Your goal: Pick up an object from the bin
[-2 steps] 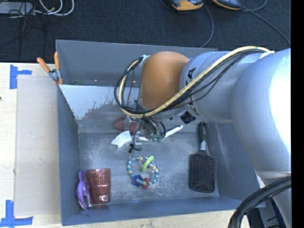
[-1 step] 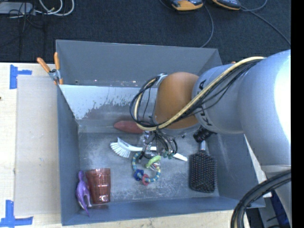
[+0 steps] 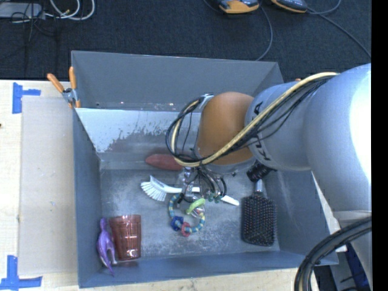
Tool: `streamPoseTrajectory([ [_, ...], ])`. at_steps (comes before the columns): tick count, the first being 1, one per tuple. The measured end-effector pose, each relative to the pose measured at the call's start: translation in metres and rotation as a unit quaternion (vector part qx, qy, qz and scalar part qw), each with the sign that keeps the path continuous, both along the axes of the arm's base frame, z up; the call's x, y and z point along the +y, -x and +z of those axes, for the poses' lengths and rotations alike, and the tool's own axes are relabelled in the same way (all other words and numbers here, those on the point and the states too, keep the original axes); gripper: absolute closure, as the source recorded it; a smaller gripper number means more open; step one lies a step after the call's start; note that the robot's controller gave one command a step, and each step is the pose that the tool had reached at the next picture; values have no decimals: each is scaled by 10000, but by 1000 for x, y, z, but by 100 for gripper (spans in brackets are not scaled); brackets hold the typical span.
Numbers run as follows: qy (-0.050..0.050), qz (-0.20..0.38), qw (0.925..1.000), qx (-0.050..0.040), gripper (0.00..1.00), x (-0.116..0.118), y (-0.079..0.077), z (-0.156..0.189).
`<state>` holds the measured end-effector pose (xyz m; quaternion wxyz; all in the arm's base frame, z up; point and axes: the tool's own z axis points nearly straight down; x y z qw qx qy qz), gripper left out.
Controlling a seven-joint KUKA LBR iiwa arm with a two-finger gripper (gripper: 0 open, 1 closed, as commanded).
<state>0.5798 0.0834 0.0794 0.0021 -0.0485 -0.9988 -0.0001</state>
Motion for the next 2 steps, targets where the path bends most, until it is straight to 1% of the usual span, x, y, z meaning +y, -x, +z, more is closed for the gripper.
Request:
streamPoseTrajectory([
  [1, -1, -314, 9995, 9, 100, 1, -1, -9],
  [2, -1, -317, 9995, 9, 100, 1, -1, -9],
])
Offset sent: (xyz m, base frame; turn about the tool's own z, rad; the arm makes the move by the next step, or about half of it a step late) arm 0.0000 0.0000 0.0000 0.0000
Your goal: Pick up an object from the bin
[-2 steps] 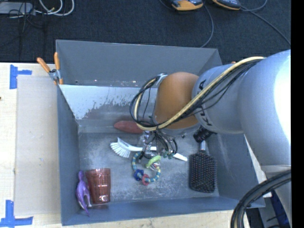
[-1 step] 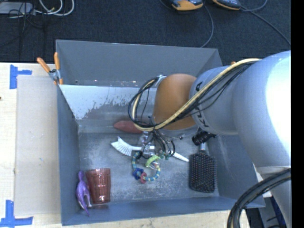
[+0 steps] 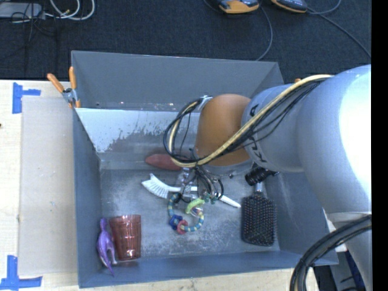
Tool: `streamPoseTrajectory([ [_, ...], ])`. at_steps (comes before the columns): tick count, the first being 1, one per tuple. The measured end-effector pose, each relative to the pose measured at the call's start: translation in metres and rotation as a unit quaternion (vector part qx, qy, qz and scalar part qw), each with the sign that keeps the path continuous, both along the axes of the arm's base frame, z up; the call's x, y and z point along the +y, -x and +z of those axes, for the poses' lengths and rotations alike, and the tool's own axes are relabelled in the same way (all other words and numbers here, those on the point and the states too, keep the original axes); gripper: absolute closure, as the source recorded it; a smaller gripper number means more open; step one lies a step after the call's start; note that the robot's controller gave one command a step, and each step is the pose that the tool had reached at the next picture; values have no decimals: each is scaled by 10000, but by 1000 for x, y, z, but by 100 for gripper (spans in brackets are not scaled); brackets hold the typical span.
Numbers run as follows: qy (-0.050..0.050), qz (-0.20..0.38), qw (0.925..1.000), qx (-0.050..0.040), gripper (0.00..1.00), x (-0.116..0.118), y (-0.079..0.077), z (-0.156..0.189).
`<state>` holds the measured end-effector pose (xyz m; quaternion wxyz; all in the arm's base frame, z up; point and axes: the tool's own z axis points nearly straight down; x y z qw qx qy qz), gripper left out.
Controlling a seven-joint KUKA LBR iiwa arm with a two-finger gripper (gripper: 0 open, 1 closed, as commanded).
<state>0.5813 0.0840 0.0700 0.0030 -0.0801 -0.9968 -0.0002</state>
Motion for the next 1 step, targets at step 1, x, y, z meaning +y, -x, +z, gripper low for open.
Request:
streamPoseTrajectory([
  [1, 1, 299, 9996, -8, 100, 0, 6, 0],
])
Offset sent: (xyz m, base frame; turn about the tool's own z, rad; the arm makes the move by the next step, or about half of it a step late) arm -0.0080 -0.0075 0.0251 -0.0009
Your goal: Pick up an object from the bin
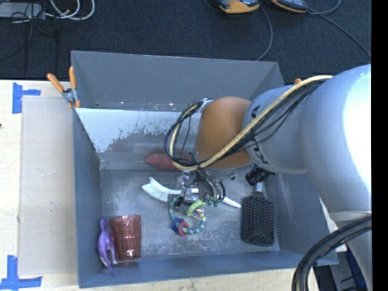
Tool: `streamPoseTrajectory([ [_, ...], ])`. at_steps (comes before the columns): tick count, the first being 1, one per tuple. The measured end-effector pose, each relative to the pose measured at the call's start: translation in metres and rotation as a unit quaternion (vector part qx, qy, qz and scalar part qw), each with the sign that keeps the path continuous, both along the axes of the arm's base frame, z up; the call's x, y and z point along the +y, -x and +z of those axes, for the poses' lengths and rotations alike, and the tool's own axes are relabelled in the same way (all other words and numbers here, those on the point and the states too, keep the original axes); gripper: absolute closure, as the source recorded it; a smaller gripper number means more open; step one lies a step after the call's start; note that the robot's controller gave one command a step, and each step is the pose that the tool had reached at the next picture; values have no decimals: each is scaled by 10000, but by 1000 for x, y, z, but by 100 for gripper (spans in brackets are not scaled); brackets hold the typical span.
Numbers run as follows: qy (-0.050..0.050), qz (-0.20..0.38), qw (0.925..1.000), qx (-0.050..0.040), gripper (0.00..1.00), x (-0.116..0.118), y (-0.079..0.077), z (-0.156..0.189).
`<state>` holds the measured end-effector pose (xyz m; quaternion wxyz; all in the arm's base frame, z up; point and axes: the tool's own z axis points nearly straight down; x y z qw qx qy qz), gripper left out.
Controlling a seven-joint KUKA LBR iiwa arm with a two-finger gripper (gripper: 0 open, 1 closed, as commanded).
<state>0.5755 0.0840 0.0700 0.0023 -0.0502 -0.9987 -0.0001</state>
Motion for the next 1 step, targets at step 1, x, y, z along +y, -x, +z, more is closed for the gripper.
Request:
streamPoseTrajectory([
  [1, -3, 124, 9999, 16, 100, -4, 3, 11],
])
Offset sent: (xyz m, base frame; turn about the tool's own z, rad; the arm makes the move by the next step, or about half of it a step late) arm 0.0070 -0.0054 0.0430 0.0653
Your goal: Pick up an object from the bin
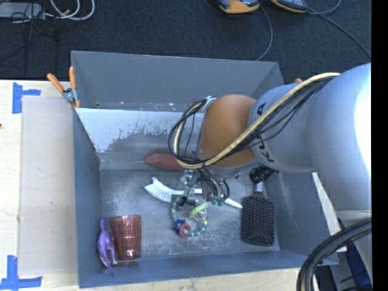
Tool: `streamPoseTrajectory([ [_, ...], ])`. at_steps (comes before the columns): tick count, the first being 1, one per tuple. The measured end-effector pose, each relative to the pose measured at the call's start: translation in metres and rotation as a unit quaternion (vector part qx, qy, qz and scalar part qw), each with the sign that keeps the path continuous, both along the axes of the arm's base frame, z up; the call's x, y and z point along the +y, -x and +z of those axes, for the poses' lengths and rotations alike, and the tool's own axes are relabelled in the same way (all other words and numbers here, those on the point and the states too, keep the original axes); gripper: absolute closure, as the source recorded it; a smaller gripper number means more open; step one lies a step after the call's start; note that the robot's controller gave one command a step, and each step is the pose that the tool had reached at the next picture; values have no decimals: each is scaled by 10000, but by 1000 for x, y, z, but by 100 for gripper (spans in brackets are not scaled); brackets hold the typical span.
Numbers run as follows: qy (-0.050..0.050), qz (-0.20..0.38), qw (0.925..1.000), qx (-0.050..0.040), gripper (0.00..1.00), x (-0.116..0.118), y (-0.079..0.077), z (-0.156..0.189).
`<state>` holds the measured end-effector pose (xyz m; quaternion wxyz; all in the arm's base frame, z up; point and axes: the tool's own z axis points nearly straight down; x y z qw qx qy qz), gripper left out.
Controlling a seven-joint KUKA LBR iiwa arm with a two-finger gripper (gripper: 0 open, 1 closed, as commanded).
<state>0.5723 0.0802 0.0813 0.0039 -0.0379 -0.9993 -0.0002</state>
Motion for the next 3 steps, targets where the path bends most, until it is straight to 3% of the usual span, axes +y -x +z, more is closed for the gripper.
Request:
streamPoseTrajectory([
  [1, 5, -433, 9991, -4, 100, -1, -8, 27],
  [2, 4, -91, 10000, 18, 100, -10, 9, 52],
  [3, 3, -356, 9994, 1, 100, -1, 0, 45],
])
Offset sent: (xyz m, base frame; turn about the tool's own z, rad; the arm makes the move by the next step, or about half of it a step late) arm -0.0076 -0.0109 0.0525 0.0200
